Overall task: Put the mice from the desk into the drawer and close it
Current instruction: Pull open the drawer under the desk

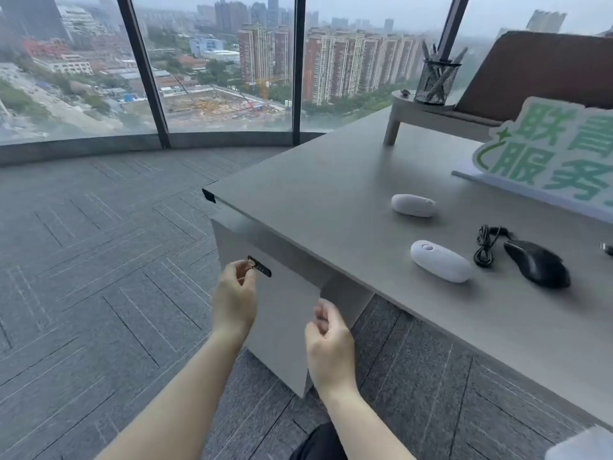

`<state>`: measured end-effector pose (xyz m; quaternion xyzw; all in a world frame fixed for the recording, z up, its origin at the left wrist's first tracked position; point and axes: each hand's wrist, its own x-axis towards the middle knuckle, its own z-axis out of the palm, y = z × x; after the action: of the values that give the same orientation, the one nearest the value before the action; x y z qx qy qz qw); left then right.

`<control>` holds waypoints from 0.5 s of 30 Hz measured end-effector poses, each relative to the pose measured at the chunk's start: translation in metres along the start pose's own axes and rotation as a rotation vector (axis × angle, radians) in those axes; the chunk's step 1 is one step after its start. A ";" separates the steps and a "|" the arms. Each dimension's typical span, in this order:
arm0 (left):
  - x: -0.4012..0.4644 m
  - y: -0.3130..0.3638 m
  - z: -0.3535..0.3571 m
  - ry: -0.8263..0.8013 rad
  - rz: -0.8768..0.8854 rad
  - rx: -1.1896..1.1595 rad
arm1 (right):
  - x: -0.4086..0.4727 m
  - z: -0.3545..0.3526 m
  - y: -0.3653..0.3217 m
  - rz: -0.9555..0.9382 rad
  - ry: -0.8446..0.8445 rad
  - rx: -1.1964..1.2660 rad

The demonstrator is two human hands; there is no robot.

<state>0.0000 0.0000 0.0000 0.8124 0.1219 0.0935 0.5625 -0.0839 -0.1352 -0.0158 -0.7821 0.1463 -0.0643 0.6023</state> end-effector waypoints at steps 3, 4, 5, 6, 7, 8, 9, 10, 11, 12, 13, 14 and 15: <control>0.026 -0.025 0.005 -0.027 -0.223 -0.123 | 0.016 0.013 0.011 0.197 -0.022 0.022; 0.035 -0.031 0.010 -0.043 -0.314 -0.183 | 0.024 0.016 0.014 0.231 -0.019 0.017; 0.044 -0.037 0.016 -0.053 -0.382 -0.239 | 0.031 0.021 0.020 0.250 -0.010 0.009; 0.049 -0.038 0.020 -0.065 -0.438 -0.286 | 0.037 0.026 0.022 0.260 0.000 0.002; 0.057 -0.039 0.026 -0.055 -0.468 -0.328 | 0.042 0.030 0.024 0.267 0.013 0.002; 0.061 -0.038 0.030 -0.044 -0.497 -0.356 | 0.047 0.033 0.024 0.265 0.025 0.007; 0.069 -0.039 0.036 -0.026 -0.513 -0.390 | 0.053 0.035 0.025 0.263 0.043 0.014; 0.077 -0.041 0.041 -0.018 -0.536 -0.409 | 0.057 0.037 0.027 0.260 0.064 0.016; 0.086 -0.042 0.045 -0.011 -0.555 -0.422 | 0.061 0.038 0.028 0.260 0.089 0.016; 0.092 -0.041 0.048 -0.007 -0.574 -0.429 | 0.063 0.040 0.029 0.261 0.112 0.009; 0.098 -0.041 0.051 -0.003 -0.586 -0.429 | 0.065 0.041 0.031 0.263 0.136 0.000; 0.105 -0.042 0.053 0.000 -0.596 -0.436 | 0.067 0.042 0.033 0.266 0.159 -0.004; 0.111 -0.044 0.055 0.000 -0.610 -0.437 | 0.068 0.043 0.035 0.272 0.178 0.001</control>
<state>0.1176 -0.0009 -0.0590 0.5996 0.3353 -0.0545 0.7246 -0.0130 -0.1242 -0.0664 -0.7460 0.3034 -0.0513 0.5906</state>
